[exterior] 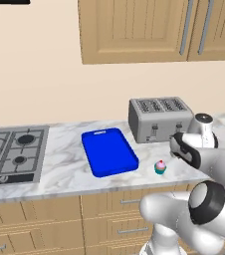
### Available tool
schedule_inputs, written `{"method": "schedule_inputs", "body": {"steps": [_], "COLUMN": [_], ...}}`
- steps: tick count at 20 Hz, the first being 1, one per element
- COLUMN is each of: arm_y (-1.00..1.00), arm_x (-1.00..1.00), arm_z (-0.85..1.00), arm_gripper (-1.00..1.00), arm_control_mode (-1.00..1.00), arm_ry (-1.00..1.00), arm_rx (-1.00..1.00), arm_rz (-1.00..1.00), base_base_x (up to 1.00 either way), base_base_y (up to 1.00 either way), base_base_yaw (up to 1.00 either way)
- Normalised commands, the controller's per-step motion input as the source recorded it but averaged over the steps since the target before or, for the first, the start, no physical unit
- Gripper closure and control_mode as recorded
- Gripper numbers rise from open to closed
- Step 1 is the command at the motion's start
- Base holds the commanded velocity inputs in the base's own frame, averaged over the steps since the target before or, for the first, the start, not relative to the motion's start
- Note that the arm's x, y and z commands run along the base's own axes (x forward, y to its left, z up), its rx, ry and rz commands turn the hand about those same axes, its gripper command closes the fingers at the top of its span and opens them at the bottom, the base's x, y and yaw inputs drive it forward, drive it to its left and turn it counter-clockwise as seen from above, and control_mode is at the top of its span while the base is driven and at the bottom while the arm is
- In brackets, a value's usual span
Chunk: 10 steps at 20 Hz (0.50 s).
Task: Place the bowl with donut and the cupcake onto the tray.
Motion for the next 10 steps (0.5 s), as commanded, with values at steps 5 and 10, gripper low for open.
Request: {"method": "schedule_inputs", "body": {"steps": [5,10], "arm_y": [-0.13,-0.11], "arm_x": [0.31,0.28], "arm_z": [-0.18,-0.23], "arm_gripper": [-1.00,-1.00], "arm_control_mode": [-1.00,-1.00], "arm_ry": [0.00,0.00], "arm_rx": [0.00,0.00], "arm_rz": [0.00,0.00], "base_base_x": [0.00,0.00], "base_base_y": [0.00,0.00], "base_base_yaw": [0.00,0.00]}}
